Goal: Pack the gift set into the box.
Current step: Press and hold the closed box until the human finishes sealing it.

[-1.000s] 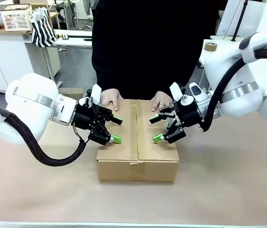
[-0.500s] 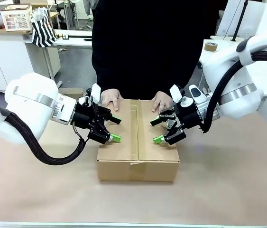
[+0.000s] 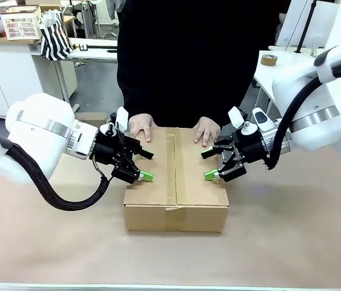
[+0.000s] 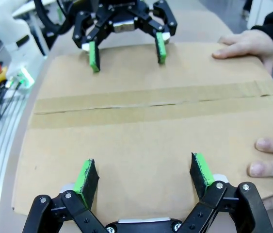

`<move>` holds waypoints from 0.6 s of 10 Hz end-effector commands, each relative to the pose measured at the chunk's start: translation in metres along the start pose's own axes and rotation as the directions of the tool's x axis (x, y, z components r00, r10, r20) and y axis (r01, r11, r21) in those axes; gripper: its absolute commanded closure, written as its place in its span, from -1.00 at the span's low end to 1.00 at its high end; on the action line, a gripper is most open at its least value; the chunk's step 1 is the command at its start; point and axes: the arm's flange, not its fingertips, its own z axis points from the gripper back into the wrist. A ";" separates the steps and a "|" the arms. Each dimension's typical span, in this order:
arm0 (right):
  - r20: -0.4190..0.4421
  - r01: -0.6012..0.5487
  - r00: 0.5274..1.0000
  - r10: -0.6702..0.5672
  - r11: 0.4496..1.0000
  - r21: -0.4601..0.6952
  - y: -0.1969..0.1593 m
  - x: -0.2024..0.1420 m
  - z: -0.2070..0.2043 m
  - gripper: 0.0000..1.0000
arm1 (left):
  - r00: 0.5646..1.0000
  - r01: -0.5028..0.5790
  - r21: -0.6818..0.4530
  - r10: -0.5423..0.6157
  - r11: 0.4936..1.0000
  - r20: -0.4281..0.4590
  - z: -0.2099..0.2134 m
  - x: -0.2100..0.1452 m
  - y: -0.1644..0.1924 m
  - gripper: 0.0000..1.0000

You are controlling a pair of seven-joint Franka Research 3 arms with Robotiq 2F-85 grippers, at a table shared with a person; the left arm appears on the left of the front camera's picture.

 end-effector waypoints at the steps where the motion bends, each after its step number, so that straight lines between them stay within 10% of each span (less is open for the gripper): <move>1: -0.012 -0.011 1.000 0.010 1.000 -0.007 -0.001 0.003 -0.002 -1.00 | 0.997 -0.021 -0.047 0.017 0.999 -0.080 -0.006 -0.009 -0.002 -1.00; 6: -0.012 -0.011 1.000 0.010 1.000 -0.007 -0.001 0.003 -0.002 -1.00 | 1.000 0.000 0.000 0.000 1.000 0.000 0.000 0.000 0.000 -1.00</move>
